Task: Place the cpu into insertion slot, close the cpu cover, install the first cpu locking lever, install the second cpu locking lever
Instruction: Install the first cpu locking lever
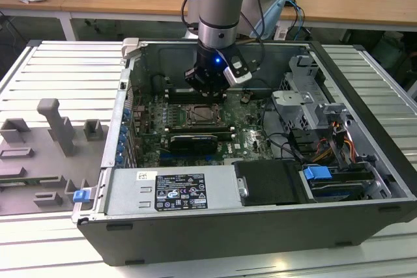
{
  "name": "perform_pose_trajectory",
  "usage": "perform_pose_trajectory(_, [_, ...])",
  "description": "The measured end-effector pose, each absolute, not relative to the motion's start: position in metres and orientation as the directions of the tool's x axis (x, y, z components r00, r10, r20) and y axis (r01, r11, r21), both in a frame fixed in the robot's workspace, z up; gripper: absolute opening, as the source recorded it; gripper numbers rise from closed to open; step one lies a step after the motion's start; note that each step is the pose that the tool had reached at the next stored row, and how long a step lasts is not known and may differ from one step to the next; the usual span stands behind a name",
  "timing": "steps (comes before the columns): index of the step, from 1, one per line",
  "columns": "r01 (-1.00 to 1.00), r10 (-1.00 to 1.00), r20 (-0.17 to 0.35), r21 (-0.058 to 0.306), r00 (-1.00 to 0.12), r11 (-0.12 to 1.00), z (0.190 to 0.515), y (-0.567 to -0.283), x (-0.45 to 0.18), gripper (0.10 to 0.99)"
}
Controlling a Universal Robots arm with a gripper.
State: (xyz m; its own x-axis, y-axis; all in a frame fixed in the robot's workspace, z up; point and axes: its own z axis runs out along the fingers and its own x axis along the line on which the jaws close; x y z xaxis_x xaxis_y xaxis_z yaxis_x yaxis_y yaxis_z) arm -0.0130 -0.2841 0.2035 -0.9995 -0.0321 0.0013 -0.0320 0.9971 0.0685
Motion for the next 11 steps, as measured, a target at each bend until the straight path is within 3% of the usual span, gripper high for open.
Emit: perform_pose_trajectory(11, [-0.036, -0.036, 0.001, 0.068, -0.999, 0.997, 0.2017, -0.284, -0.013, 0.106])
